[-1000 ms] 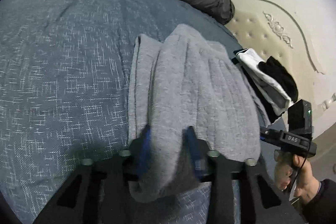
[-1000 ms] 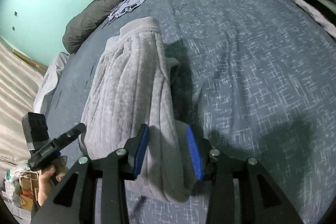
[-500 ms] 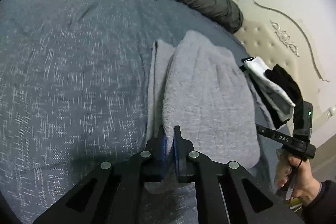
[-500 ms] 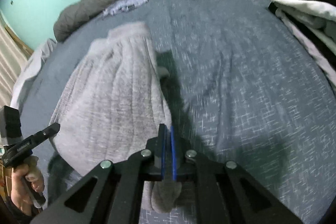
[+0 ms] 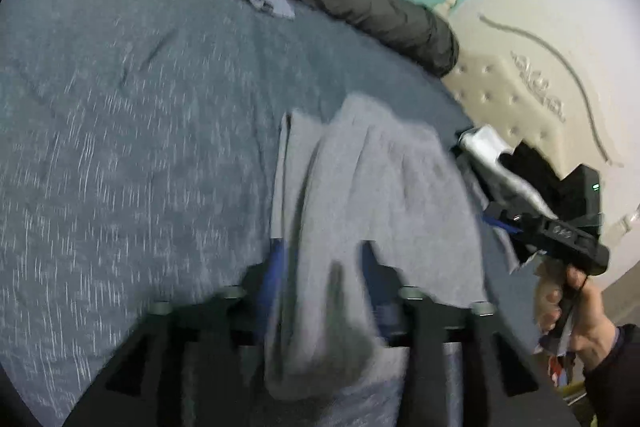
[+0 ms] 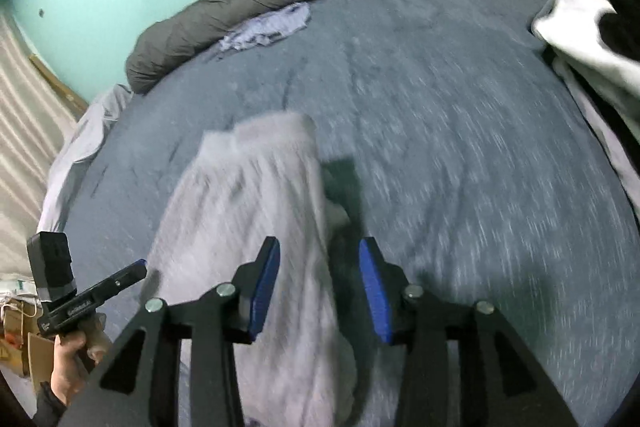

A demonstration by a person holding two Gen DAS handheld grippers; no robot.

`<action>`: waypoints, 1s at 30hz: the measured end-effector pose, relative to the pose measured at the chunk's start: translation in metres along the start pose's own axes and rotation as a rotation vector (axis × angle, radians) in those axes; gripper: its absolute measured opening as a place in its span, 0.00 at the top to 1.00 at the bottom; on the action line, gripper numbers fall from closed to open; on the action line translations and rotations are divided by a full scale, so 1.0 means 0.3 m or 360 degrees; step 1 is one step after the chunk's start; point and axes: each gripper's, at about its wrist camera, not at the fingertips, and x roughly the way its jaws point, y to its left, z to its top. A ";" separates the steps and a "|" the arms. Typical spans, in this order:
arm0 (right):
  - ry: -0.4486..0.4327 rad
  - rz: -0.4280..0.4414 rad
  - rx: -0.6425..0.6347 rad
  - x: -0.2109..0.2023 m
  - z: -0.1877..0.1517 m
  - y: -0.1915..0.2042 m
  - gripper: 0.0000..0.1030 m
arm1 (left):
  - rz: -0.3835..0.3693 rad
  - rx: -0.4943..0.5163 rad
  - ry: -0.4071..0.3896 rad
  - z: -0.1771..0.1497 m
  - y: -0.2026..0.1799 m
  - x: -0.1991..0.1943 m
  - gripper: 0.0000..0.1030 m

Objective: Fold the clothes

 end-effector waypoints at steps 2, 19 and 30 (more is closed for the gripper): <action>0.0008 -0.0005 -0.0027 0.026 0.040 0.020 0.59 | 0.0005 0.0011 0.0009 0.048 -0.004 0.024 0.43; 0.0008 -0.0009 -0.0180 0.176 0.174 0.080 1.00 | -0.0061 0.0167 0.0220 0.213 0.020 0.194 0.96; 0.0124 -0.0121 -0.0366 0.313 0.151 0.164 1.00 | 0.0100 0.0107 0.0204 0.207 0.111 0.152 0.97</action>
